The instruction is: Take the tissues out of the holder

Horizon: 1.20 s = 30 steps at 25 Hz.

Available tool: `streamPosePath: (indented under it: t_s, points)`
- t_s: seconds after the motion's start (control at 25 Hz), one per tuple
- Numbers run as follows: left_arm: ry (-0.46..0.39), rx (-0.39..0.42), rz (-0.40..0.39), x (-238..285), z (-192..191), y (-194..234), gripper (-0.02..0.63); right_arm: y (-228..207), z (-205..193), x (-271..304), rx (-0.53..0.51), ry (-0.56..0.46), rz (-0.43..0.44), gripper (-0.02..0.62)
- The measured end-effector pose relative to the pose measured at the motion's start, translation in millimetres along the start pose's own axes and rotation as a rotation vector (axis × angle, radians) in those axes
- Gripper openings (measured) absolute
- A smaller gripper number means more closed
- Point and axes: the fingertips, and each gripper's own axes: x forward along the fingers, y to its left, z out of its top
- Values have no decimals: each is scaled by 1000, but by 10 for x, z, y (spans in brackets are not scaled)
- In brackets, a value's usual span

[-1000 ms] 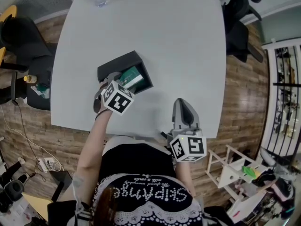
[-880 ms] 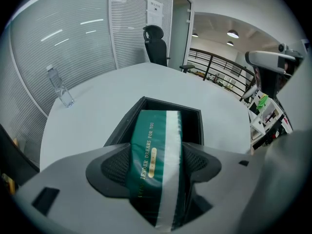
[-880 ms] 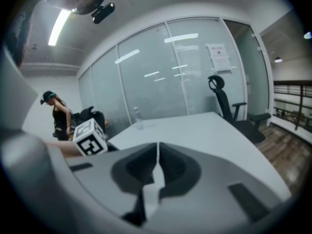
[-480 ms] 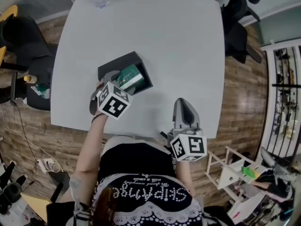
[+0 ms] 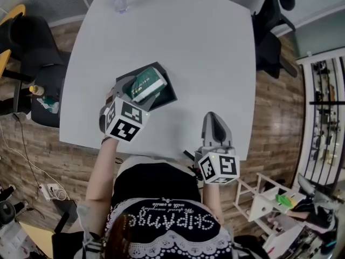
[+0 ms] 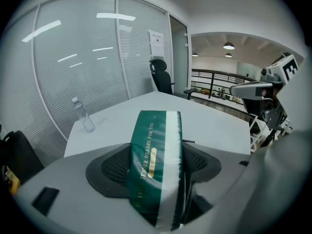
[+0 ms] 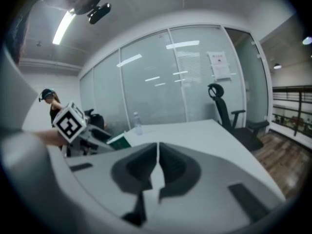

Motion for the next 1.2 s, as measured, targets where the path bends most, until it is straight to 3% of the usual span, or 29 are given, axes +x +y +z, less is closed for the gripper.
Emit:
streamPosePath:
  t_s: [0.24, 0.6, 0.88, 1.08, 1.2]
  points:
    - [-122, -24, 55, -307, 233, 130, 348, 49, 134, -77, -21, -40, -10, 35]
    - [-397, -61, 145, -948, 654, 263, 348, 99, 363, -248, -54, -104, -28, 35]
    - [-542, -72, 219, -1443, 794, 296, 348, 72, 503, -359, -71, -140, -40, 35]
    - [-620, -154, 247, -1756, 820, 316, 348, 99, 606, -424, -84, -162, -43, 35]
    - [-675, -163, 257, -1923, 837, 357, 348, 126, 685, -445, -92, -176, -42, 35]
